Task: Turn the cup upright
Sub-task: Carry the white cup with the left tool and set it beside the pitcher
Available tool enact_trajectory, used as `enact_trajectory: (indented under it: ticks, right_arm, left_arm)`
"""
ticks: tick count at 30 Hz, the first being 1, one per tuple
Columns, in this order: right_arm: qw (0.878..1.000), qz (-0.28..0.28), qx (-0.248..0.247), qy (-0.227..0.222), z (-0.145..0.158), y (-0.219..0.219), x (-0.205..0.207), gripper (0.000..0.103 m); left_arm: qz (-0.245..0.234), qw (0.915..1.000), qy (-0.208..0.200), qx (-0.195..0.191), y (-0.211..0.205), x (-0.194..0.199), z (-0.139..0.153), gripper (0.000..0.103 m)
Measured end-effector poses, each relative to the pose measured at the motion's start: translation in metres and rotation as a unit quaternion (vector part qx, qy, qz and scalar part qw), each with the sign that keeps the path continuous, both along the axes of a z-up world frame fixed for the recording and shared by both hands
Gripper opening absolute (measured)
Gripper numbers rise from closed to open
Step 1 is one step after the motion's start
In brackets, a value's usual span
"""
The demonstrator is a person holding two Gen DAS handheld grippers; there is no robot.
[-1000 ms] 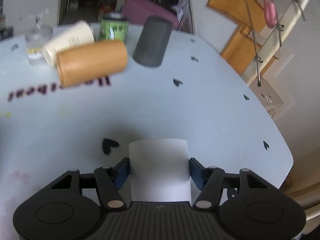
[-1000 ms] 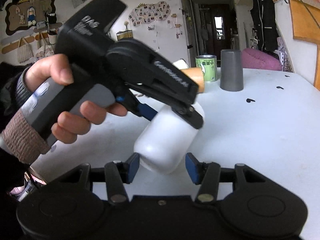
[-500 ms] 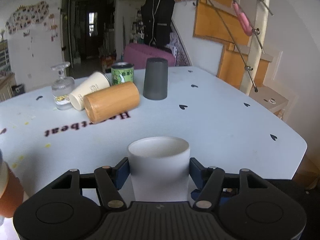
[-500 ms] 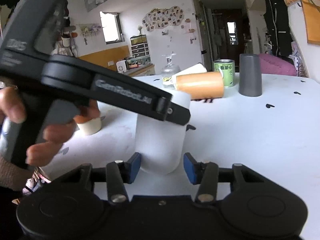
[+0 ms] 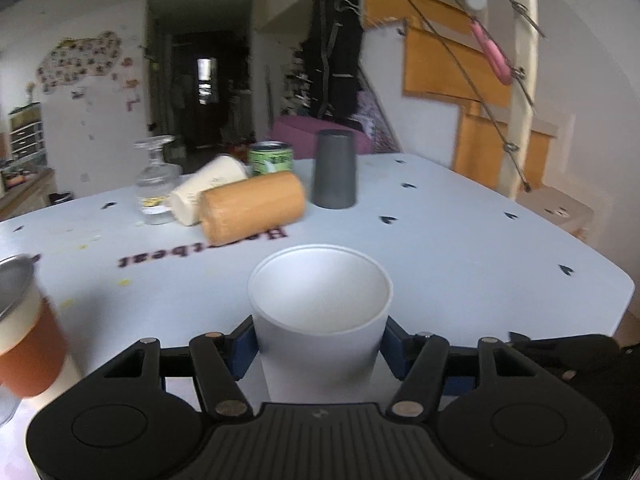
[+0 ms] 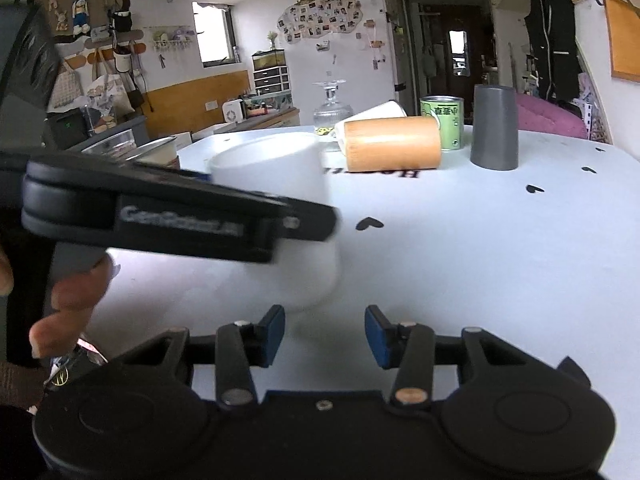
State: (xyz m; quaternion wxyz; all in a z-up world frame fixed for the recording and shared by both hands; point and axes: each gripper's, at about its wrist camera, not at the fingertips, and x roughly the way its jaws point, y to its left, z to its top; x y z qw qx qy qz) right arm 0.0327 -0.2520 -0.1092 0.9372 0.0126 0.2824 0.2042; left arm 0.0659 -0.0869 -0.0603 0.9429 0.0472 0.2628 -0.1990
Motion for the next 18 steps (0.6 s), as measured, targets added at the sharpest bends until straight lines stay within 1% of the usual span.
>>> enact_trajectory:
  ticks: [3,6,12,15,18]
  right_arm:
    - [1.000,-0.004,0.001,-0.002,0.000,-0.002,0.000,0.046]
    - [1.000,-0.004,0.000,-0.003,0.001,-0.001,0.000,0.046]
    - [1.000,-0.001,-0.004,-0.001,0.001,0.005,-0.001,0.046]
    - [1.000,0.001,-0.008,-0.002,0.002,0.009,-0.001,0.046]
    - [1.000,0.001,-0.010,-0.002,0.003,0.012,0.000,0.046]
  left_arm:
    - [0.034,0.9994,-0.005,0.003,0.020,-0.008,0.000,0.063]
    - [0.073,0.9970,-0.011,0.022,0.043,-0.018,0.001,0.063]
    - [0.160,0.9866,-0.004,0.032,0.101,-0.033,0.005,0.063]
    - [0.188,0.9815,-0.005,0.035,0.124,-0.040,0.006,0.063]
    - [0.211,0.9772,-0.005,0.026,0.146,-0.042,0.006,0.063]
